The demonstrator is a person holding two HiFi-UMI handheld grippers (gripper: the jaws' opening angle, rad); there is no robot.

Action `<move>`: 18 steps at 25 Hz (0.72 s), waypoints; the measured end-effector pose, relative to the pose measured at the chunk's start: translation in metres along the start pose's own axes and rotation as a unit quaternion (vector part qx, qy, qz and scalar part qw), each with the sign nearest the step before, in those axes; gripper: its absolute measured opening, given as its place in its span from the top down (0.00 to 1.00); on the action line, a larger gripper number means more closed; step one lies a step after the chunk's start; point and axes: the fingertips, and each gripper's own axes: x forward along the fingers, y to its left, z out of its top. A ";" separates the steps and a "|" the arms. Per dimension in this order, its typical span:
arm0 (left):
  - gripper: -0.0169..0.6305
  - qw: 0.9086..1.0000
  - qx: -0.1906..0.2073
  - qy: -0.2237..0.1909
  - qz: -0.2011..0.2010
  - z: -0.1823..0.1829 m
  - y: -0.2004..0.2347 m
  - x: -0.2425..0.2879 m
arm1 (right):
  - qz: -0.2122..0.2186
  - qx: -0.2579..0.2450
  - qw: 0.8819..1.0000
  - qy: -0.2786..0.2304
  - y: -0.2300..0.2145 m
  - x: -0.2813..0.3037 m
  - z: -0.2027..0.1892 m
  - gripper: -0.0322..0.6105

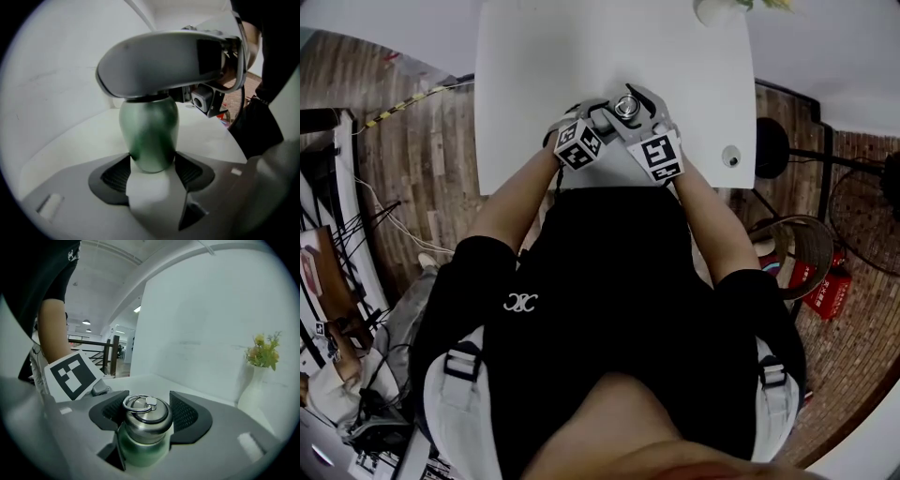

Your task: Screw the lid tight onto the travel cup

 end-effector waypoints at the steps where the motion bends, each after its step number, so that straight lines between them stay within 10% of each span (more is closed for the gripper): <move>1: 0.43 1.000 0.000 0.000 0.001 0.000 0.000 0.000 | -0.014 0.005 1.000 -0.003 -0.001 -0.001 0.000 0.52; 8: 0.43 1.000 0.001 -0.003 0.003 0.002 0.000 0.000 | -0.092 0.024 0.995 -0.011 -0.008 -0.003 0.002 0.52; 18: 0.43 1.000 -0.013 -0.001 0.014 0.001 -0.002 -0.002 | -0.070 0.078 0.994 -0.004 -0.006 -0.013 -0.001 0.49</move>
